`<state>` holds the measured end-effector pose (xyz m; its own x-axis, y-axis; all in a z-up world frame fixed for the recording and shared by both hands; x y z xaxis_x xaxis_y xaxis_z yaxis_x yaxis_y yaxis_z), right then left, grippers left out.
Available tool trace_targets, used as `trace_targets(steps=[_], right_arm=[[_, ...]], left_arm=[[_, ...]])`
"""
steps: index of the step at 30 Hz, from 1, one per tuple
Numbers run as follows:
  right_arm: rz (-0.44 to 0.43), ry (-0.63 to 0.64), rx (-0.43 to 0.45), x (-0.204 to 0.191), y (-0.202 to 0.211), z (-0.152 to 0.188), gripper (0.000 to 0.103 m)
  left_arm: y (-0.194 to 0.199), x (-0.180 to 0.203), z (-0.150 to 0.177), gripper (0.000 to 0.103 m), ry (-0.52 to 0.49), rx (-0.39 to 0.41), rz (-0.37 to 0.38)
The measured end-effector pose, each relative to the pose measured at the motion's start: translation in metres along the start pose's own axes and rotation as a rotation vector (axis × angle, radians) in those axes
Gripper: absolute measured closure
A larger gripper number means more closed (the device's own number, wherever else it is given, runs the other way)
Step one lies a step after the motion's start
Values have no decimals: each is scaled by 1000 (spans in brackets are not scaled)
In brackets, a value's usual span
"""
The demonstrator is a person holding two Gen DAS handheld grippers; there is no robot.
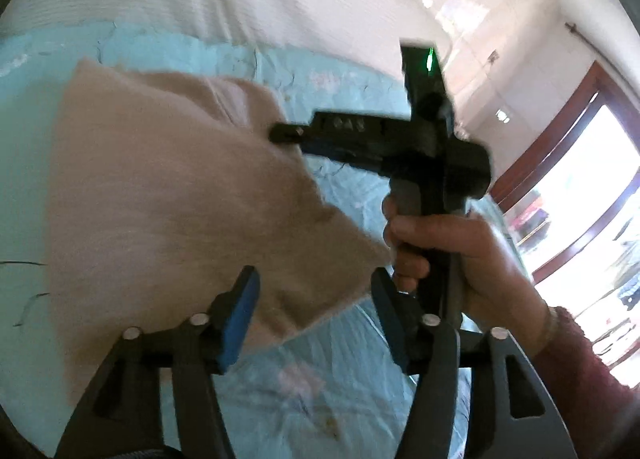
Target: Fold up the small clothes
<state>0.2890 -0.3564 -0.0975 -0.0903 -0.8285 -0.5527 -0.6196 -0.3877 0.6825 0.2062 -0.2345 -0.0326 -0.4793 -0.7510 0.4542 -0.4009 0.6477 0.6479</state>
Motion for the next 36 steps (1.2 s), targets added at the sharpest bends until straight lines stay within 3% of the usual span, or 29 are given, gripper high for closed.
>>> trace_targets(steps=[3,6,11,14,20,22,24,27,28,29,30,33,36], right_arm=[[-11,-38,25,5,14,3,33],[-46,-53,23,4,23,11,26],[-97,-84,-7,3,20,22,23],[-118,-110,-29,3,13,27,23],[-163,-131,-72,2,2,35,23],[-172,-133,-77,2,-2,34,23],[-186,-136,-81,0,-7,34,23],[-184,-117,-90,-3,-14,32,23],[-176,-104,-98,-5,-18,33,23],[-172,-94,-106,-8,-21,33,30],[-191,-98,-123,-11,-24,35,47],[-215,-138,-136,-15,-27,39,63],[-208,-129,-109,-27,-21,41,70]], left_arm=[[31,-17,-6,29,14,40,-31],[53,-49,-15,23,62,70,-83],[55,-111,-29,22,184,64,-131],[55,-130,-24,22,259,38,-119],[27,-153,-29,22,363,-19,-38],[15,-155,-33,20,373,-32,-13],[-2,-163,-38,11,393,-50,-3],[-25,-169,-43,11,396,-65,21],[-27,-169,-43,13,389,-62,30],[-30,-169,-44,19,372,-49,34],[-31,-167,-47,37,357,-38,45],[-28,-164,-47,48,336,-32,65],[-6,-153,-45,53,282,-26,55]])
Point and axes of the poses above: each gripper's, at about its wrist camera, not at the fingertips, and y roughly against the way its jaws point, x to its right, z to its underside, the point moved 8 cm from there along -y, roughly the way its jaws point, and after that the axes turned 1 degree about -y, right-handed, at the moved point
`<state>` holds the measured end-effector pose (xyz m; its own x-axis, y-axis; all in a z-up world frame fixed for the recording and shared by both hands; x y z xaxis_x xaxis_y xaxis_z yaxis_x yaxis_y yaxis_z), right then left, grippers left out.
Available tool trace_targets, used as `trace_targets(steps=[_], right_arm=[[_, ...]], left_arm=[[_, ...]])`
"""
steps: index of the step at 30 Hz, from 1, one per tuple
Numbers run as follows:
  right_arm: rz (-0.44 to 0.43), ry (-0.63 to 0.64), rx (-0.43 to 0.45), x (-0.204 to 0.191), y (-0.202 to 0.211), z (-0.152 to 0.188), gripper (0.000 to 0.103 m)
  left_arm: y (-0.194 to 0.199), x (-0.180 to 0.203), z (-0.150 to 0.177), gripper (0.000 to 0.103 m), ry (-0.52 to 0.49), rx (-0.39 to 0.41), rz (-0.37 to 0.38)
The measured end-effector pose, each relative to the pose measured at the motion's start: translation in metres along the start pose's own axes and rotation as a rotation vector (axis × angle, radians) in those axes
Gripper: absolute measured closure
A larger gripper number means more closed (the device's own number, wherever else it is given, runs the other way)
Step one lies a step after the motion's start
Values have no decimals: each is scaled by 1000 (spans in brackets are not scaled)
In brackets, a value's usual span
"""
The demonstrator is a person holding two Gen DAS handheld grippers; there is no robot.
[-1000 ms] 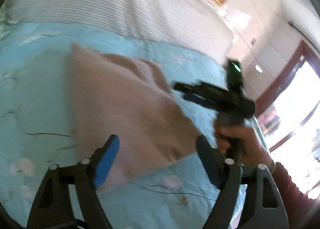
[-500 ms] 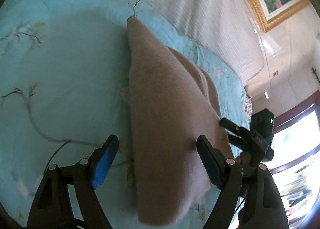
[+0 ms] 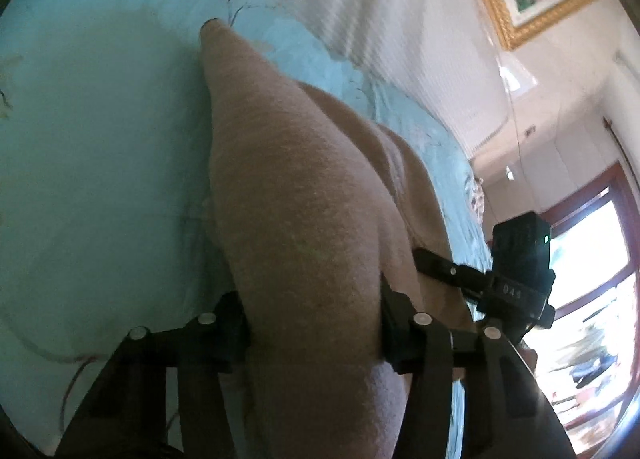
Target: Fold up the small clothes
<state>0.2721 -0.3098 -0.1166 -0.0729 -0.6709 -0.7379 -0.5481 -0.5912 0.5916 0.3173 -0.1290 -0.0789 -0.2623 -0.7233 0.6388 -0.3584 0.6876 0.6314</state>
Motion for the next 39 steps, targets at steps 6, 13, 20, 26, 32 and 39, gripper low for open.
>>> trace_targets(steps=[6,13,20,26,32,39], right_arm=[[-128,40,-8,-62,5,36,71],[-249,71,-58,-130,-26,89,71],[-218,103,-119,-146,-67,117,71],[-186,73,-122,-133,-69,122,58],[-88,86,-55,-127,-47,104,45],[-92,102,9,-144,-52,65,45]], left_arm=[[81,-10,22,53,-1,46,-2],[173,-47,61,53,-10,90,-74],[183,-105,97,50,52,62,-122],[184,-113,105,38,80,74,-71],[198,-119,85,32,57,80,-97],[198,-144,41,32,104,123,-144]])
Point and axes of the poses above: each gripper's, at about its wrist camera, not at the fingertips, and y roughly against the way its jaws point, x to its right, z to its underside, the point moved 8 cm from there along -y, roughly the way its jaws point, and after that the axes turned 1 degree about -y, right-handed, at the moved point
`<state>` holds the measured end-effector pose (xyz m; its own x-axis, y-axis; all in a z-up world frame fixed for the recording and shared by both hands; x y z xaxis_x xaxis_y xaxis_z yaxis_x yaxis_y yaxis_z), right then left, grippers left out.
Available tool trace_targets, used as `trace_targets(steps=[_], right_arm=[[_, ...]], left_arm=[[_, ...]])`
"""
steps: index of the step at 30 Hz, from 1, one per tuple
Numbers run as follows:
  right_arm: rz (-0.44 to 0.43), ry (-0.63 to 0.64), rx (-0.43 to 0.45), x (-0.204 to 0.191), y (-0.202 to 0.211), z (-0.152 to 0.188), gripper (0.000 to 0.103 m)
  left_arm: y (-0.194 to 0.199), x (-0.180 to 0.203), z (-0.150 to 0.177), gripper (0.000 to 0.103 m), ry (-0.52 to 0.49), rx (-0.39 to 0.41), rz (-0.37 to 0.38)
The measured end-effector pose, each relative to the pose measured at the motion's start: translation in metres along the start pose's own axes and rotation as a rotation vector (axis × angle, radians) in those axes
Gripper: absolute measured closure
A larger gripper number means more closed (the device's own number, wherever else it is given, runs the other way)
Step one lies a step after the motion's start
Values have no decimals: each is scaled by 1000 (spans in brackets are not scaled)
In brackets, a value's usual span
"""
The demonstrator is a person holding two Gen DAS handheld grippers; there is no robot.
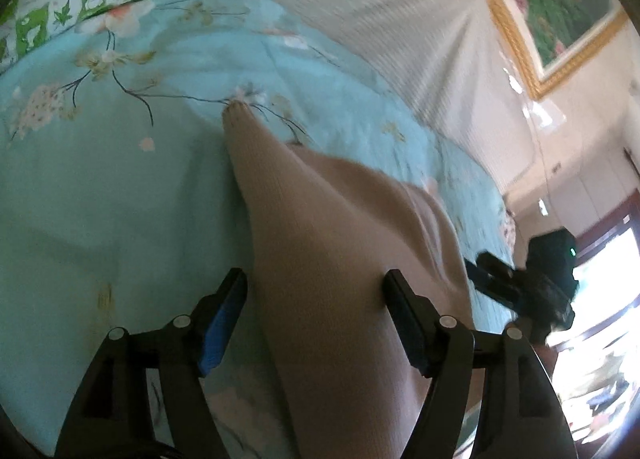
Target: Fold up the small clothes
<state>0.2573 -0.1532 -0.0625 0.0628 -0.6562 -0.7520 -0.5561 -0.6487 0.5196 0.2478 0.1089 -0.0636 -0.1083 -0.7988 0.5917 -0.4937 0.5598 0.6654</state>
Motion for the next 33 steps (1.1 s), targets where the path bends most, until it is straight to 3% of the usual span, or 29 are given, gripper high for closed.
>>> trace_targets(steps=[2,4,5,6,9,11,14,17,18,22,26,30,33], right_arm=[[-20,4,-22,-4,-13,-3,46],[-33,-16,-57,-2,-33,-3,66],[-11,-21,-75,2,-41,-2,91],[-11,-26,-72,5,-42,-4,91],[-37,-19,9,6,-24,-15,92],[5,-4,25,13,-20,-16,93],[68,-2,-33,32,-39,-3,93],[55,-12,-28,32,-41,1,89],[53,-21,-25,30,-36,1,84],[70,-26,-14,24,-11,5,81],[54,-20,16,17,25,22,80],[63,-14,24,12,50,52,65],[62,-19,20,14,64,78,63]], left_arm=[[-12,-8,-12,32,32,-10,-4],[-29,-16,-20,39,57,-34,-10],[-36,-16,-21,66,57,-38,-8],[-42,-17,-25,76,53,-45,-23],[-40,2,-34,86,-12,-2,-47],[-38,15,-33,86,-89,26,-90],[-55,9,-25,84,-138,0,-186],[-47,6,-23,79,-118,9,-182],[-40,8,-22,77,-114,13,-188],[-4,15,-7,72,-150,54,-226],[38,24,30,62,-185,88,-273],[58,31,80,59,-203,61,-285],[70,35,118,55,-226,46,-297]])
Point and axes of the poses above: each gripper's, at about its wrist camera, not at the fingertips, and y roughly against the way its jaws point, x to its right, z to its underside, the point moved 8 cm from there along -y, roughly the way its jaws point, and after that the axes turned 1 degree about -y, right-handed, at the moved point
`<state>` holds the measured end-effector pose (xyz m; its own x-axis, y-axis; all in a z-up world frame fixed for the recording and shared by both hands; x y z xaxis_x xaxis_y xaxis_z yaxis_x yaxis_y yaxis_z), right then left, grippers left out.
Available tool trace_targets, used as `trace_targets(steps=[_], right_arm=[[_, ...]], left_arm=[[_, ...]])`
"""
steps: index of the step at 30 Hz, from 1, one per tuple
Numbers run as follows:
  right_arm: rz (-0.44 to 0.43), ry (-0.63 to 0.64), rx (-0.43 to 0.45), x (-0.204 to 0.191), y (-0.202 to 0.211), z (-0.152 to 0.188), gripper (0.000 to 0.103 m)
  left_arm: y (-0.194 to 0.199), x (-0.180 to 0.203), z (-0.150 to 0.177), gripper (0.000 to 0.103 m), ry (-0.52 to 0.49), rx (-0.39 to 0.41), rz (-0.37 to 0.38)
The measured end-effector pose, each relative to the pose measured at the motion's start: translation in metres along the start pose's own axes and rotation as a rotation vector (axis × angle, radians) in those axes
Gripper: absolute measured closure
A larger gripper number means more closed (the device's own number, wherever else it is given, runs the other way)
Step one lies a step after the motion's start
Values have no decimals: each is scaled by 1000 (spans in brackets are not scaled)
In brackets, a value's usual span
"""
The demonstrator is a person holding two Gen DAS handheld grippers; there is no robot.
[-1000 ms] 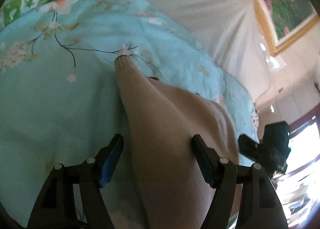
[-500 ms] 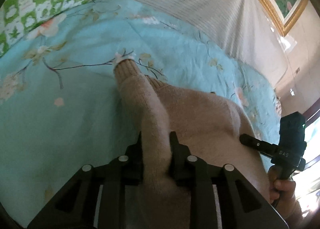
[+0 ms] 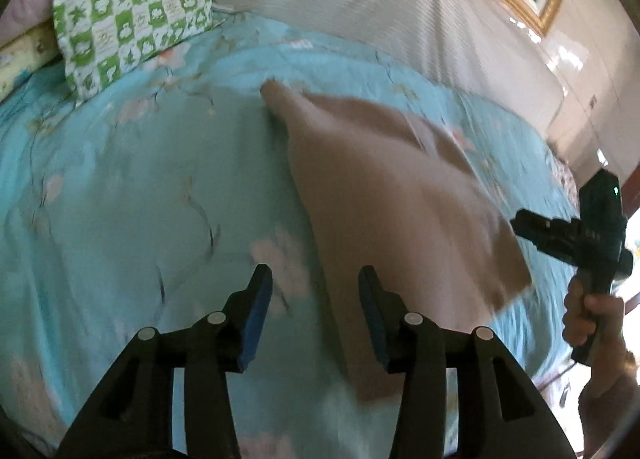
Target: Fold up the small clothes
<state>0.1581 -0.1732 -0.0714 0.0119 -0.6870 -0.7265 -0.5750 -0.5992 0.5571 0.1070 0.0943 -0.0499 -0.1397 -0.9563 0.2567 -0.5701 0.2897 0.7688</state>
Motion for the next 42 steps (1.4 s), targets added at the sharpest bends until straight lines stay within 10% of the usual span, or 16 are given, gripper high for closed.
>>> trace_targets(steps=[12,22,26,27,28,42], right_arm=[[4,-32,-5,1,13,56,63],[28,26,10,-4,5,55,63],[33,47,12,-6,4,55,64],[36,56,11,-7,4,56,81],[48,65,3,-7,3,55,93],[119,71,-37,16,1,68,91]], left_arm=[[23,19,55,41,3,26,32],[-11,20,68,41,-66,2,-80],[-13,25,59,70,-59,11,-54],[-13,27,58,86,-61,10,-46],[-12,30,57,87,-65,6,-49],[-14,16,73,96,-1,-69,15]])
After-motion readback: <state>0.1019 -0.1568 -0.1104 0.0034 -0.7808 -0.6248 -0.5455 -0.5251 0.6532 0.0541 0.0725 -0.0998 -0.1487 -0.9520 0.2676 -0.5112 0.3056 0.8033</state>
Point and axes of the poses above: each gripper's, at about its wrist camera, not at the fingertips, and y roughly against the way its jaws point, x to its right, z to its underside, the point moved 8 cm from there along -y, roughly the way its jaws point, and after that the axes turned 1 degree about -y, right-handed, at the moved point
